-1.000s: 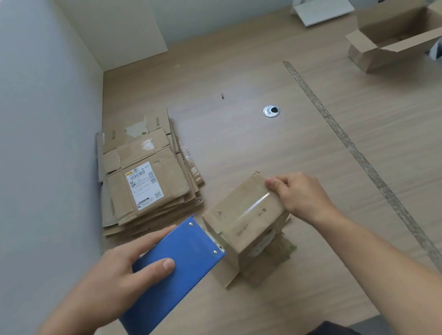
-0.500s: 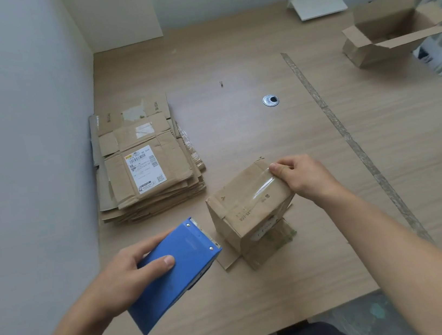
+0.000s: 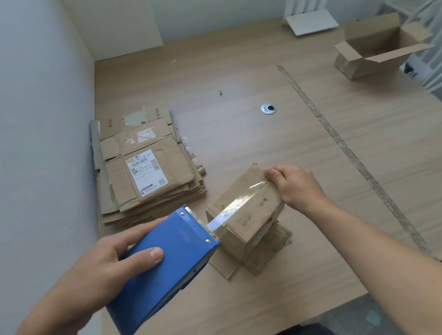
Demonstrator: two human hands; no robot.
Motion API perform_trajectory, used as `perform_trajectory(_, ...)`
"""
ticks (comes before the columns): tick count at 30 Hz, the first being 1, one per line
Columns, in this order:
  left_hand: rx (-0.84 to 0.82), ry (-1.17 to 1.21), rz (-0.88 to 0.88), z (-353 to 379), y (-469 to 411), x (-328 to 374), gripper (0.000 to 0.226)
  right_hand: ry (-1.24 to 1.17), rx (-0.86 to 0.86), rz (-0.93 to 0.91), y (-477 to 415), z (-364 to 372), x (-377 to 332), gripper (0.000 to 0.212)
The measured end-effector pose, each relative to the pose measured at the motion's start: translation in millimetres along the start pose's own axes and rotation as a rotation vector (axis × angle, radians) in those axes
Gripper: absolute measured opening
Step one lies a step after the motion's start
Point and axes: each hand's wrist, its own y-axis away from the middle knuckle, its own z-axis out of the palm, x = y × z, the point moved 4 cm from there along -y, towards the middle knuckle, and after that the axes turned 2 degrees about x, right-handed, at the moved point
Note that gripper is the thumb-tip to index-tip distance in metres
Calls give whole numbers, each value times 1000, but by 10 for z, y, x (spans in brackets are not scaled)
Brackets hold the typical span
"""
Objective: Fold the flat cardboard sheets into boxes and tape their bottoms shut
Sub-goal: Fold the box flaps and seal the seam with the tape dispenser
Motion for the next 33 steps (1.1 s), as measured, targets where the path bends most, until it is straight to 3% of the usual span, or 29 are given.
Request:
perform_trajectory(3,-23,-18,-61,71,11,-204,56,0,-11,4,8,18,-2,32)
perform_trajectory(8,-9,-55,-109,205,-53,-445,44,-36,13,17,22,23,-25,32)
perform_trajectory(13,19,-143,-134,294,-266,-618,48,46,173,64,122,-33,-110,36)
perform_trajectory(16,41,-188,-114,355,-369,-660,51,172,338,-118,316,-28,-289,29)
perform_trajectory(19,65,-191,-92,418,-418,-639,45,227,461,-472,610,61,-506,28)
perform_trajectory(21,62,-198,-75,469,-445,-617,45,221,366,-616,767,223,-567,36)
perform_trajectory(25,61,-176,-67,527,-482,-603,45,265,151,-530,816,461,-482,54)
perform_trajectory(30,85,-193,-57,569,-494,-633,47,273,71,-552,726,418,-419,54)
perform_trajectory(33,176,-222,-18,669,-523,-615,48,325,113,-568,731,409,-405,54)
